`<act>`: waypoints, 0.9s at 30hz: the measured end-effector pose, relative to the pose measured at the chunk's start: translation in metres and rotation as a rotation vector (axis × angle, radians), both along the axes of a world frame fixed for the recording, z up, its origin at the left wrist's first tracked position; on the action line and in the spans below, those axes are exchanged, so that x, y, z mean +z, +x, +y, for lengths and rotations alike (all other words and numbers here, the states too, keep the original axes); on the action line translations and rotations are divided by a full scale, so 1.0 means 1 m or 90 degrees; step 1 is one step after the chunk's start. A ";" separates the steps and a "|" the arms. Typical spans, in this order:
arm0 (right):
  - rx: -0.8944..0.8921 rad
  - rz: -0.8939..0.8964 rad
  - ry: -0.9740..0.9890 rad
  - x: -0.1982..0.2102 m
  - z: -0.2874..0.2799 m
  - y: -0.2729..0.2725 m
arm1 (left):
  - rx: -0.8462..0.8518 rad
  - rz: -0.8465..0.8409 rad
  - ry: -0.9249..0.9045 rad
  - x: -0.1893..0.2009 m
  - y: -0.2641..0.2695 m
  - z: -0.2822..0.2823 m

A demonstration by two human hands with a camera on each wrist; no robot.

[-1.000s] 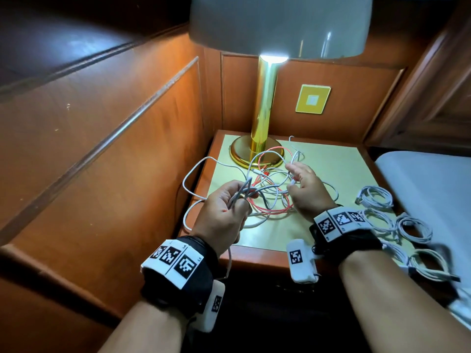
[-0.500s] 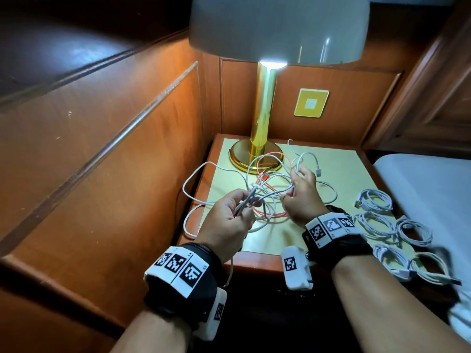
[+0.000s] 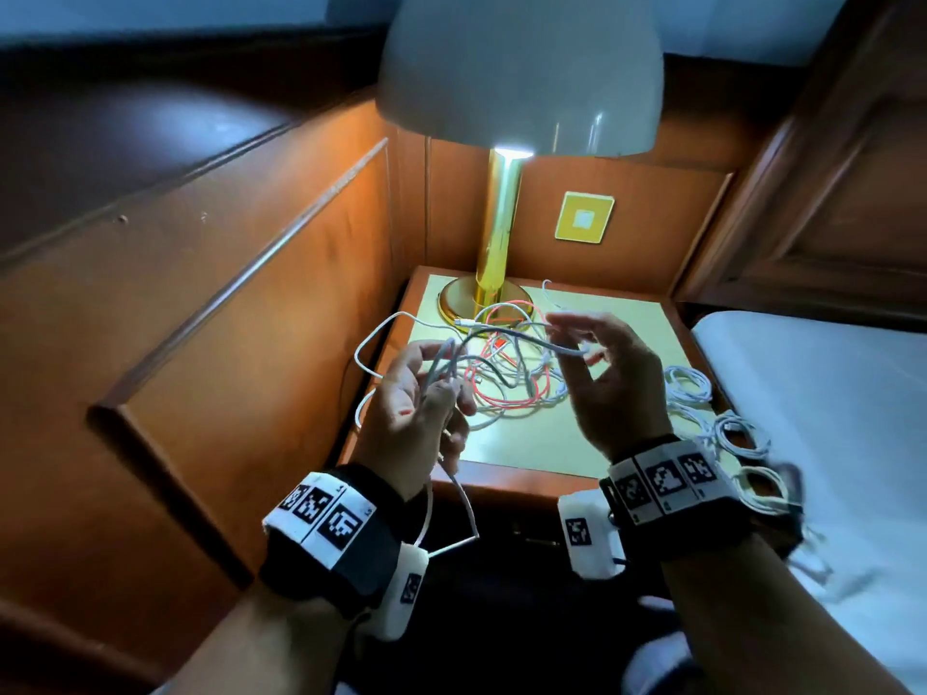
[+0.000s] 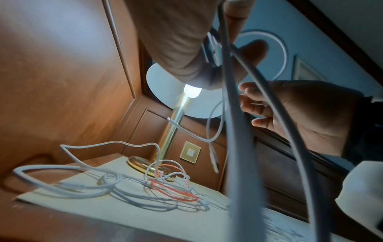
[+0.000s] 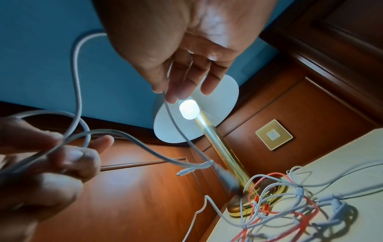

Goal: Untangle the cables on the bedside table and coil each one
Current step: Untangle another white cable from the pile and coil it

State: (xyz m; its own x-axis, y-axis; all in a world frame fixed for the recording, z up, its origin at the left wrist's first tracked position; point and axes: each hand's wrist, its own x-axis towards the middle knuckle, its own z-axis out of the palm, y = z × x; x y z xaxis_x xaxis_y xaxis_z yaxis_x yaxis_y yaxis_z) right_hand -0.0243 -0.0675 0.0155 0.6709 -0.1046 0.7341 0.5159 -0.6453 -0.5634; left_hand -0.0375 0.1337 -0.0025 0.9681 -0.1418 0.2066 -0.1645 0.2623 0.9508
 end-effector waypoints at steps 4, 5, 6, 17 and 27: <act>0.021 0.031 -0.010 0.000 -0.002 -0.065 | 0.025 0.031 -0.039 0.009 -0.052 0.006; 0.030 0.051 0.000 -0.005 -0.003 -0.081 | 0.033 0.044 -0.020 0.006 -0.063 0.007; 0.048 0.086 0.028 -0.011 -0.005 -0.096 | 0.044 0.057 0.014 0.002 -0.072 0.009; 0.132 0.350 0.130 -0.030 -0.033 -0.195 | -0.047 -0.094 0.454 -0.018 -0.138 -0.007; 0.221 0.429 0.309 -0.008 -0.015 -0.175 | -0.027 0.094 0.087 -0.014 -0.120 -0.014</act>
